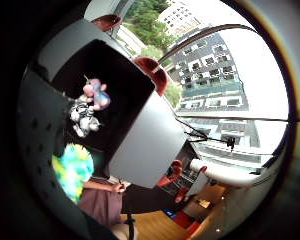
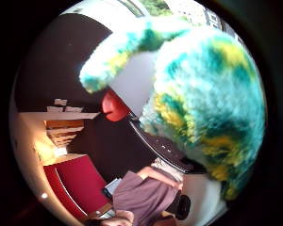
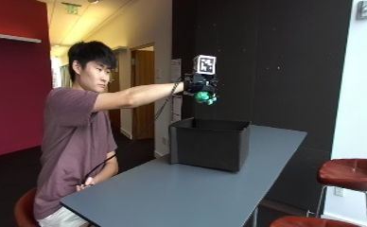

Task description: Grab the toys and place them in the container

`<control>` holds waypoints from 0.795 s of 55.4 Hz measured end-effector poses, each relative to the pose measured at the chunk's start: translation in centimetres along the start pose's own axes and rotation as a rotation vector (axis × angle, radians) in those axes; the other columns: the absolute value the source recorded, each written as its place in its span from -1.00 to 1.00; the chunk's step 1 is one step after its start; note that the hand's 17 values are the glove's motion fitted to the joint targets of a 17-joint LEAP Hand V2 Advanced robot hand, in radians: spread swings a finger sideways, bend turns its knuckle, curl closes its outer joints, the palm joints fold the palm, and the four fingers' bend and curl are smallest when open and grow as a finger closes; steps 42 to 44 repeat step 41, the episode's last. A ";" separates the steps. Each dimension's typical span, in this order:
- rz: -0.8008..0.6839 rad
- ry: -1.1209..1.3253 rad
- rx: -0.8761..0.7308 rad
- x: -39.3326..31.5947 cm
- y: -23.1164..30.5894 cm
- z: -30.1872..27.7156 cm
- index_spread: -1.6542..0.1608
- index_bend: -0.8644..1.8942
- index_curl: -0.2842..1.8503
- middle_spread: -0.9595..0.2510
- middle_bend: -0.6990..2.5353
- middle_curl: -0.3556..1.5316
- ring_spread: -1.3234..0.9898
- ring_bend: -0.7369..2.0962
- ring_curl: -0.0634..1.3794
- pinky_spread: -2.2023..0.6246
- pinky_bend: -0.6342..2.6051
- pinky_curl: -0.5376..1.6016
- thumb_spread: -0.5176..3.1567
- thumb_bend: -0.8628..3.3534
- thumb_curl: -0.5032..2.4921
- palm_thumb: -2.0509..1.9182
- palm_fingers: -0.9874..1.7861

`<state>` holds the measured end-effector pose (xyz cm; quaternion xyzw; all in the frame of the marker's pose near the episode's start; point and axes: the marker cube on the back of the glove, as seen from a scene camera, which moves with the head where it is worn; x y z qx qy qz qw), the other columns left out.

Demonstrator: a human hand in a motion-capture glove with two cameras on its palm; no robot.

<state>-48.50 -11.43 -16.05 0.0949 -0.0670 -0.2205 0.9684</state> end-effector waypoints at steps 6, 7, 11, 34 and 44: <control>-0.081 0.158 -0.091 -1.0 -0.8 2.0 0.60 0.27 0.17 0.13 0.13 0.42 -0.26 0.43 0.31 0.27 0.10 0.12 -0.58 -0.51 0.08 0.34 0.07; -0.084 0.158 -0.109 -1.0 -0.9 2.3 0.60 0.14 0.12 0.12 0.06 0.38 -0.26 0.42 0.29 0.27 0.13 0.11 -0.53 -0.53 0.07 0.30 -0.10; -0.106 0.132 -0.155 -0.9 -1.1 3.4 0.63 -0.18 0.00 0.28 -0.23 0.22 -0.19 0.27 0.23 0.34 0.19 0.13 -0.35 -0.60 0.00 0.17 -0.72; -0.109 0.057 -0.006 1.5 -0.6 3.5 0.68 -0.38 -0.50 0.69 -0.53 -0.24 0.11 -0.24 -0.22 0.56 -0.01 -0.07 -0.10 -0.61 -0.30 0.01 -0.62; -0.064 0.080 0.006 2.7 0.4 3.2 0.68 -0.36 -0.55 0.69 -0.53 -0.31 0.13 -0.26 -0.24 0.57 -0.03 -0.10 -0.08 -0.61 -0.34 0.02 -0.59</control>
